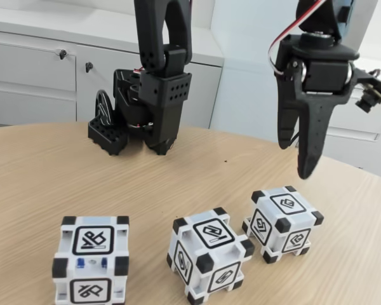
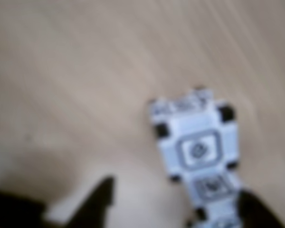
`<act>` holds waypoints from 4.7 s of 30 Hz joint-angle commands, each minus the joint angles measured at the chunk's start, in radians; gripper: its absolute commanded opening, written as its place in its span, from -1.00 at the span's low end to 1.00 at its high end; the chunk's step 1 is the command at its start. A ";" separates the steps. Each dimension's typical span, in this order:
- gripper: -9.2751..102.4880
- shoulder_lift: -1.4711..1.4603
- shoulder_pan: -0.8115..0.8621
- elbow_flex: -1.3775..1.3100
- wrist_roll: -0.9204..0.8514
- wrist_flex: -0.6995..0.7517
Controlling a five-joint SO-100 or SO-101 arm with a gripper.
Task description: Stack cubes from left to right.
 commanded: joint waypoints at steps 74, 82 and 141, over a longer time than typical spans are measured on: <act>-0.05 -0.385 0.176 -0.046 -0.600 -0.129; -0.12 -0.394 0.175 -0.048 -0.646 -0.129; -0.41 0.310 0.350 -0.032 -0.549 -0.109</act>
